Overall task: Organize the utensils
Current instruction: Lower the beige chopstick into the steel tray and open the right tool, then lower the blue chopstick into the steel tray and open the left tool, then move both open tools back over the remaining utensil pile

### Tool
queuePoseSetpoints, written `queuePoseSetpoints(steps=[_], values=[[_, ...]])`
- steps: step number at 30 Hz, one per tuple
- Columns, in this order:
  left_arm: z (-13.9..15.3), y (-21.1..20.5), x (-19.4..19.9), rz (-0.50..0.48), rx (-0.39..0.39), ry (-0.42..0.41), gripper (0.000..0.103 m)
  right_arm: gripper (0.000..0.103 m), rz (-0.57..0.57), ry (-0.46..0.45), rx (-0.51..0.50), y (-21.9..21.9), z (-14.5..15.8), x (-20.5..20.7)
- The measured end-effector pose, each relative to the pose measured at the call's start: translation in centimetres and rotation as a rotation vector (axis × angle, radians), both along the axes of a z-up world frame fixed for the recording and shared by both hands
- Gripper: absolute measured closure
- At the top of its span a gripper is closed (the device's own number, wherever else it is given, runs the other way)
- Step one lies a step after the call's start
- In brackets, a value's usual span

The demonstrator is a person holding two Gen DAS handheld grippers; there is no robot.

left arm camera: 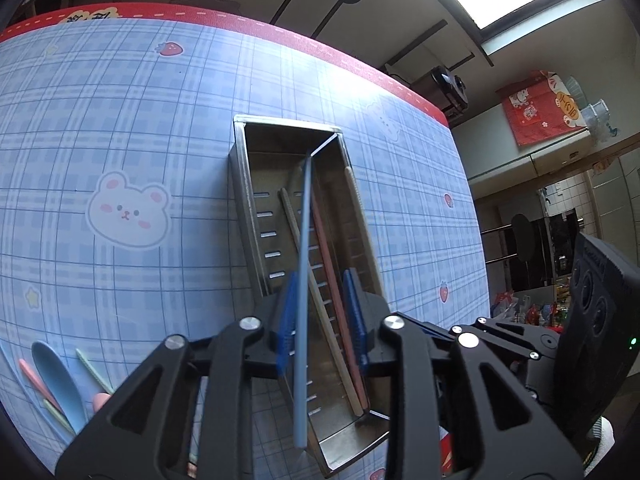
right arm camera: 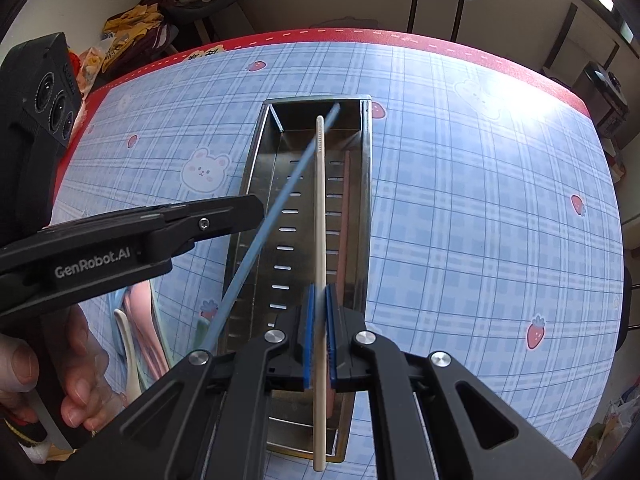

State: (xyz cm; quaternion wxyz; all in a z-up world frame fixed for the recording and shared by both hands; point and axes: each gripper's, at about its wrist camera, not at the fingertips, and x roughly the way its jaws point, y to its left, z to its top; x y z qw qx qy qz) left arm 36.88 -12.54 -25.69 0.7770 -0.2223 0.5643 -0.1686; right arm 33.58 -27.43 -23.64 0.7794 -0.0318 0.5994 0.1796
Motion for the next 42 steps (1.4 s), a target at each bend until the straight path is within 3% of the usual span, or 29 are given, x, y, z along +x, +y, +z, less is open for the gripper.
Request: queuePoseSetpoints(steps=[3, 5, 14, 18, 20, 24, 32, 42], values=[[1.0, 1.1, -0.3, 0.006, 0.020, -0.026, 0.070, 0.086, -0.002, -0.012, -0.013, 0.2, 0.4, 0.2], [2.0, 2.0, -0.6, 0.016, 0.051, -0.053, 0.061, 0.077, 0.000, -0.028, -0.021, 0.3, 0.9, 0.3], [5.8, 8.6, -4.0, 0.068, 0.224, -0.155, 0.038, 0.068, 0.011, -0.065, -0.031, 0.6, 2.8, -1.7], [6.4, 11.6, -6.5, 0.075, 0.308, -0.164, 0.036, 0.066, 0.016, -0.067, -0.028, 0.9, 3.2, -3.1], [6.5, 13.0, -7.9, 0.087, 0.352, -0.166, 0.025, 0.065, 0.020, -0.068, -0.028, 1.1, 3.3, -3.8], [6.5, 15.6, -10.8, 0.105, 0.421, -0.166, 0.018, 0.065, 0.031, -0.066, -0.025, 1.9, 3.2, -5.5], [5.3, 19.1, -16.2, 0.147, 0.442, -0.122, 0.006, 0.056, 0.067, -0.073, -0.029, 3.8, 2.1, -8.5], [3.0, 19.4, -20.7, 0.178, 0.435, -0.080, 0.006, 0.056, 0.103, -0.071, 0.020, 6.7, 0.8, -12.5]])
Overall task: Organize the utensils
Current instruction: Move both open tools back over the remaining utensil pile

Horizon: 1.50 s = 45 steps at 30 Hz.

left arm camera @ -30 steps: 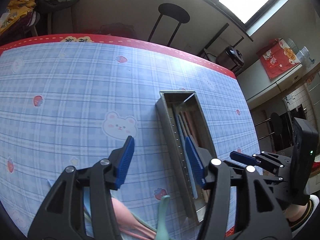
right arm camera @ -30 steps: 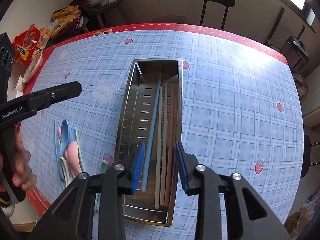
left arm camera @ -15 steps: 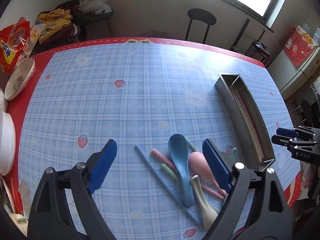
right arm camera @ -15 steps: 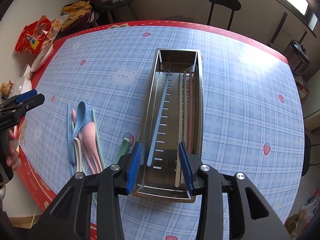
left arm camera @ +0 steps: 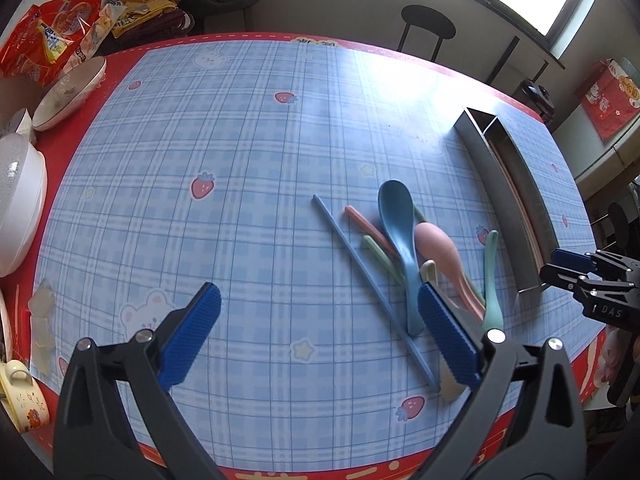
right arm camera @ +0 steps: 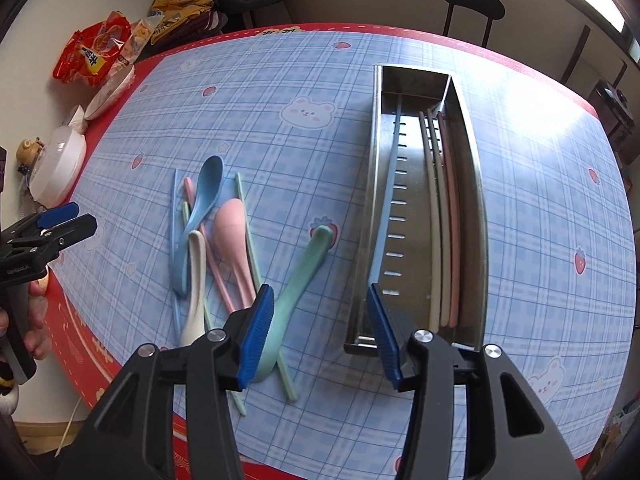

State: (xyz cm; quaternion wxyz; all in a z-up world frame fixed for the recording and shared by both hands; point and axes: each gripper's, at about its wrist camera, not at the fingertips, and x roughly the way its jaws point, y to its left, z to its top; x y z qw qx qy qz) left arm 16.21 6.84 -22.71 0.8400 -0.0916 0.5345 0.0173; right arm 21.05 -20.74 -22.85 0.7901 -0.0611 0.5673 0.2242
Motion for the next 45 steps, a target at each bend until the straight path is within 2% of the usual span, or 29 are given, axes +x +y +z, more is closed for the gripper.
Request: queuePoseSetpoints(steps=[4, 14, 19, 21, 23, 26, 38, 45], values=[[-0.8, 0.3, -1.1, 0.023, -0.011, 0.011, 0.006, 0.056, 0.059, 0.013, -0.001, 1.7, -0.8, -1.5], [-2.2, 1.1, -2.8, 0.045, -0.017, 0.021, 0.006, 0.074, 0.223, 0.032, -0.060, 6.1, -2.5, -3.5], [-2.6, 1.7, -3.4, 0.062, -0.016, 0.016, 0.006, 0.076, 0.287, 0.027, -0.122, 7.4, -3.3, -4.2], [-2.7, 2.0, -3.7, 0.069, -0.017, 0.015, 0.006, 0.080, 0.311, 0.025, -0.142, 7.8, -3.6, -4.3], [-2.9, 2.3, -3.9, 0.075, -0.017, 0.016, 0.006, 0.089, 0.336, 0.014, -0.162, 8.2, -3.7, -4.5], [-3.2, 2.7, -4.3, 0.088, -0.028, 0.020, 0.006, 0.093, 0.361, 0.016, -0.178, 8.7, -4.0, -4.4], [-3.6, 3.5, -5.5, 0.102, -0.044, 0.028, 0.006, 0.093, 0.413, 0.061, -0.173, 11.9, -5.3, -5.1], [-4.0, 3.3, -5.4, 0.094, -0.054, 0.032, 0.006, 0.092, 0.355, 0.066, -0.139, 12.4, -6.2, -4.6]])
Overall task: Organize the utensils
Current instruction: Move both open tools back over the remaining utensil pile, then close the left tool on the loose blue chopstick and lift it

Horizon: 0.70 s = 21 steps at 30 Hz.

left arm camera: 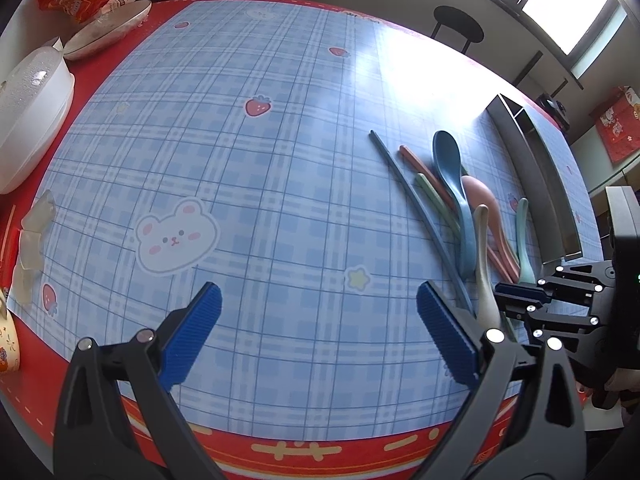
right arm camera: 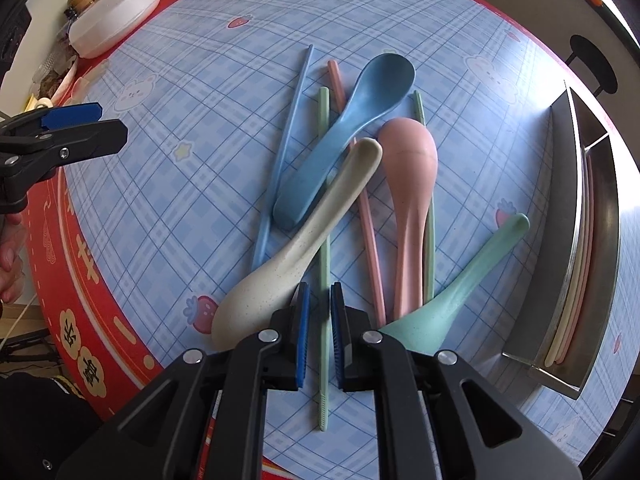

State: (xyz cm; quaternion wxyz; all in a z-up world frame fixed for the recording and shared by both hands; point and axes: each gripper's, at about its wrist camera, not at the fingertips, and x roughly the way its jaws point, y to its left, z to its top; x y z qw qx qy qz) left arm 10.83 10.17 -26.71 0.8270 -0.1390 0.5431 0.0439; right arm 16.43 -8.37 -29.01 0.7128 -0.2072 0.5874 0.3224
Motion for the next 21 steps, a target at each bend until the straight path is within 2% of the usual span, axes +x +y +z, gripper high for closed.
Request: queuePoseSetpoints(steps=[4, 6, 8, 9, 11, 13, 17, 21], values=[[-0.3, -0.3, 0.5, -0.005, -0.013, 0.004, 0.009, 0.092, -0.046, 0.013, 0.042, 0.3, -0.1, 1.0], [-0.4, -0.6, 1.0, -0.010, -0.029, 0.005, 0.017, 0.094, -0.033, -0.005, 0.026, 0.8, -0.2, 0.9], [-0.6, -1.0, 1.8, -0.015, -0.041, 0.010, 0.029, 0.097, -0.021, -0.021, 0.009, 1.0, -0.2, 0.7], [-0.7, -1.3, 2.3, -0.017, -0.046, 0.012, 0.030, 0.097, -0.026, -0.020, 0.012, 0.9, -0.2, 0.7], [-0.9, -1.9, 3.1, -0.028, -0.060, 0.008, 0.043, 0.097, -0.045, -0.009, 0.026, 0.5, -0.2, 0.6], [-1.2, -2.7, 4.3, -0.042, -0.069, 0.015, 0.049, 0.097, -0.053, -0.002, 0.037, 0.0, -0.1, 0.7], [-1.9, -4.3, 6.4, -0.071, -0.071, 0.026, 0.048, 0.097, -0.061, 0.007, 0.058, -1.3, -0.1, 0.6], [-2.3, -6.0, 7.7, -0.122, 0.004, 0.025, 0.040, 0.097, -0.065, 0.018, 0.083, -2.3, -0.1, 0.6]])
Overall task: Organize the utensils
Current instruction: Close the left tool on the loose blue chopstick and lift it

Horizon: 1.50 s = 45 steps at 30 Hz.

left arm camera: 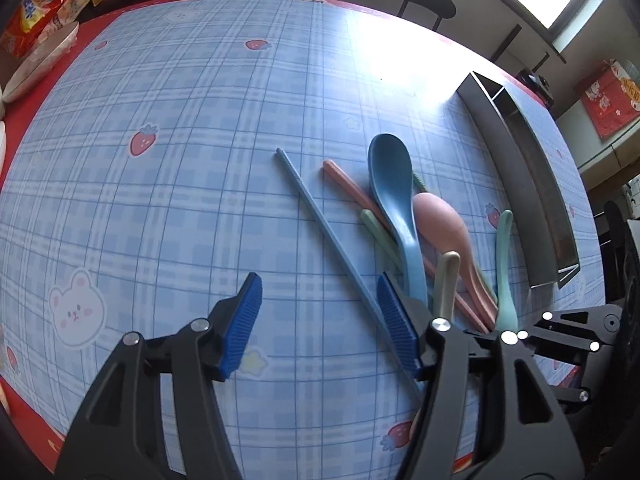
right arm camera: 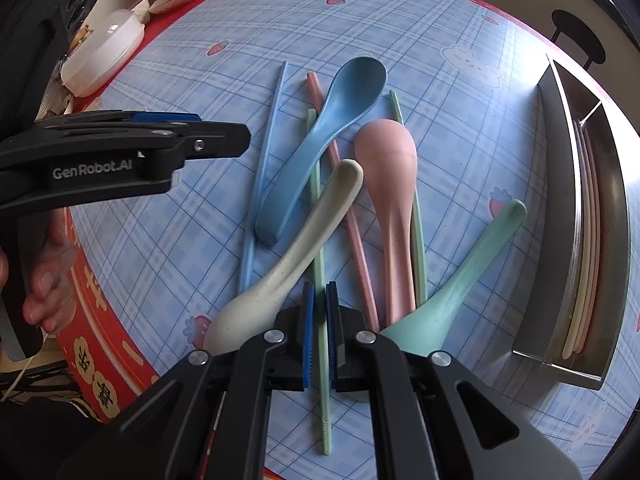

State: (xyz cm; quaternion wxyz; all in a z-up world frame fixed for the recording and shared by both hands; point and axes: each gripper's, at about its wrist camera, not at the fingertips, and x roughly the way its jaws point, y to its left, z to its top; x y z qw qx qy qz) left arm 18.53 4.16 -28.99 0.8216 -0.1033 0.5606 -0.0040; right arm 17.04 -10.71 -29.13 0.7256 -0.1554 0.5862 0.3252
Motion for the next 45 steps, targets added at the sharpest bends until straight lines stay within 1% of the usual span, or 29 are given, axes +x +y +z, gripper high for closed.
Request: queuePoseSetpoints(steps=[3, 6, 8, 13, 15, 18, 22, 23, 24, 26, 29, 30, 31, 34, 35, 36, 38, 43, 44, 45], values=[[-0.5, -0.7, 0.4, -0.026, 0.046, 0.014, 0.040, 0.097, -0.002, 0.004, 0.010, -0.3, 0.0, -0.1], [-1.1, -1.0, 0.7, -0.026, 0.059, 0.029, 0.036, 0.097, -0.003, 0.005, 0.014, -0.5, -0.1, 0.0], [-1.3, -1.4, 0.9, -0.037, 0.068, 0.027, 0.031, 0.097, -0.005, 0.009, 0.018, -0.7, 0.1, 0.0], [-1.9, -2.9, 1.4, -0.072, 0.143, 0.036, 0.027, 0.097, -0.009, 0.012, 0.025, -0.5, 0.0, 0.0], [-2.2, -3.6, 1.4, -0.083, 0.188, 0.056, 0.026, 0.097, -0.012, 0.014, 0.027, -0.6, 0.1, 0.0], [-2.3, -4.1, 1.0, -0.087, 0.200, 0.056, 0.027, 0.097, -0.013, 0.016, 0.030, -0.7, 0.1, -0.1], [-2.3, -3.5, -0.2, -0.105, 0.199, 0.063, 0.037, 0.097, -0.019, 0.017, 0.036, -0.8, 0.2, 0.0], [-2.2, -3.1, -0.4, -0.104, 0.195, 0.069, 0.043, 0.097, -0.023, 0.018, 0.039, -0.8, 0.2, -0.1], [-2.1, -2.6, -0.9, -0.103, 0.193, 0.073, 0.046, 0.097, -0.027, 0.019, 0.043, -0.9, 0.2, -0.1], [-1.9, -1.7, -1.5, -0.108, 0.194, 0.074, 0.061, 0.097, -0.037, 0.021, 0.049, -1.1, 0.1, 0.0], [-1.6, -0.3, -2.4, -0.114, 0.188, 0.077, 0.071, 0.097, -0.043, 0.020, 0.054, -1.3, 0.2, 0.0], [-1.6, 0.3, -2.7, -0.102, 0.175, 0.084, 0.073, 0.097, -0.045, 0.019, 0.055, -1.4, 0.2, -0.1], [-1.5, 0.9, -2.8, -0.079, 0.145, 0.094, 0.075, 0.097, -0.048, 0.018, 0.055, -1.4, 0.2, -0.1], [-1.4, 2.9, -2.9, 0.027, 0.001, 0.119, 0.076, 0.097, -0.051, 0.015, 0.056, -1.5, 0.2, -0.2], [-1.5, 3.4, -2.9, 0.059, -0.039, 0.126, 0.076, 0.097, -0.052, 0.016, 0.056, -1.6, 0.2, -0.2], [-1.5, 3.8, -2.9, 0.080, -0.063, 0.128, 0.076, 0.097, -0.052, 0.016, 0.055, -1.6, 0.2, -0.2], [-1.6, 3.9, -2.8, 0.097, -0.072, 0.124, 0.076, 0.097, -0.051, 0.015, 0.055, -1.6, 0.2, -0.1], [-1.6, 2.8, -1.8, 0.067, -0.005, 0.102, 0.076, 0.097, -0.051, 0.011, 0.049, -1.6, 0.3, -0.1], [-1.6, 2.6, -1.5, 0.047, -0.003, 0.097, 0.086, 0.097, -0.051, 0.010, 0.047, -1.5, 0.3, -0.1], [-1.5, 2.1, -1.4, 0.029, -0.013, 0.095, 0.087, 0.097, -0.051, 0.009, 0.046, -1.5, 0.3, -0.1]])
